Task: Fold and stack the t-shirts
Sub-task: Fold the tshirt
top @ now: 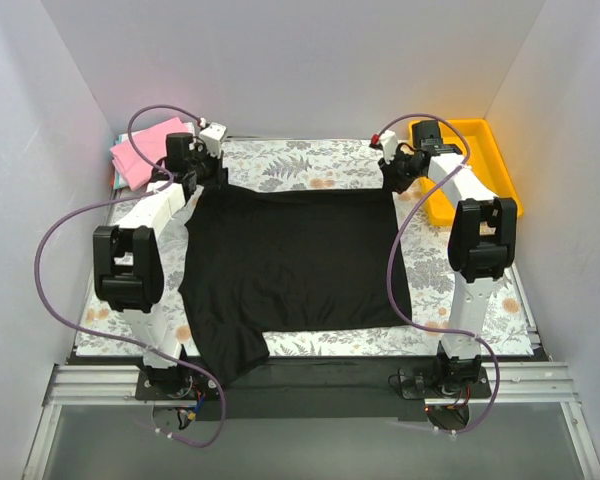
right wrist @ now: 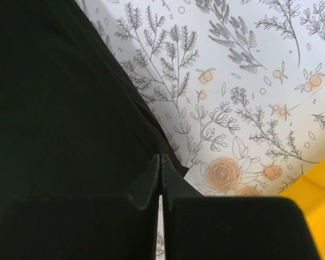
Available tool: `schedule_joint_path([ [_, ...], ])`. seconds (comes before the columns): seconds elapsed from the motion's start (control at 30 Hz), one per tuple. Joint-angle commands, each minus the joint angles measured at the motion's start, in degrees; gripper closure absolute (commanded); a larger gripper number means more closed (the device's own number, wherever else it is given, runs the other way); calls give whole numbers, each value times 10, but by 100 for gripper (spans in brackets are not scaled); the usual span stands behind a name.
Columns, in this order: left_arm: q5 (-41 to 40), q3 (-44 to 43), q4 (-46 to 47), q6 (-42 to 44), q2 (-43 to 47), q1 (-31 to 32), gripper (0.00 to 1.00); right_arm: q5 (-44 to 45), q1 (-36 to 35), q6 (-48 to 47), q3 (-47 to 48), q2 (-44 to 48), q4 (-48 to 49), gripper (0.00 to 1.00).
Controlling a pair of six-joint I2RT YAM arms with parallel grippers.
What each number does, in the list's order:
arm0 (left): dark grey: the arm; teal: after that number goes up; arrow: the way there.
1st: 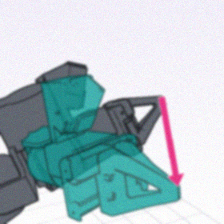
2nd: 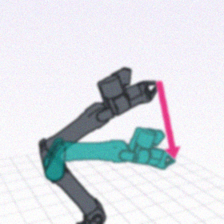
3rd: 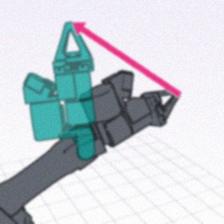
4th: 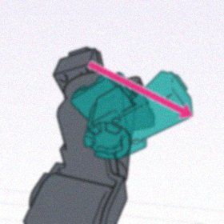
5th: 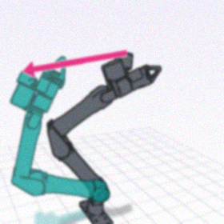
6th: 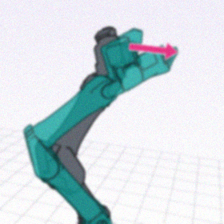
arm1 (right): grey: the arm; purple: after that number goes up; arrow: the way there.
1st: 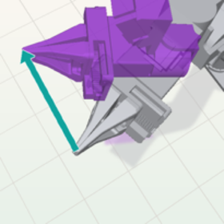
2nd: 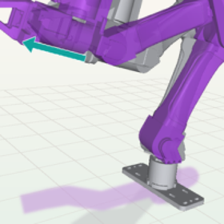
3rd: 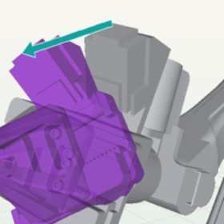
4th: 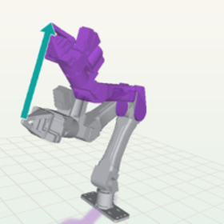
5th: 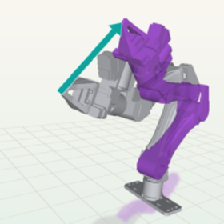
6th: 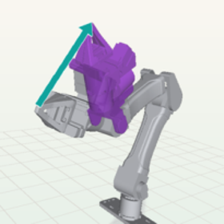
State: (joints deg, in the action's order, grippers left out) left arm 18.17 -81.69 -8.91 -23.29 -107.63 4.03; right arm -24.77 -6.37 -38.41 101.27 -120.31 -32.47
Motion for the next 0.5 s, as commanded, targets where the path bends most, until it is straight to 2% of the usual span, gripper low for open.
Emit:
schedule_joint_path([
  [0.0,13,35,-18,23,87,-2,100,-19,3,-25,-23,53,-11,99],
  [0.23,16,102,-71,19,162,4,100,-19,4,-43,-56,76,-19,99],
  [0.47,-12,147,-112,12,187,5,100,-21,4,-66,-117,104,-25,99],
])
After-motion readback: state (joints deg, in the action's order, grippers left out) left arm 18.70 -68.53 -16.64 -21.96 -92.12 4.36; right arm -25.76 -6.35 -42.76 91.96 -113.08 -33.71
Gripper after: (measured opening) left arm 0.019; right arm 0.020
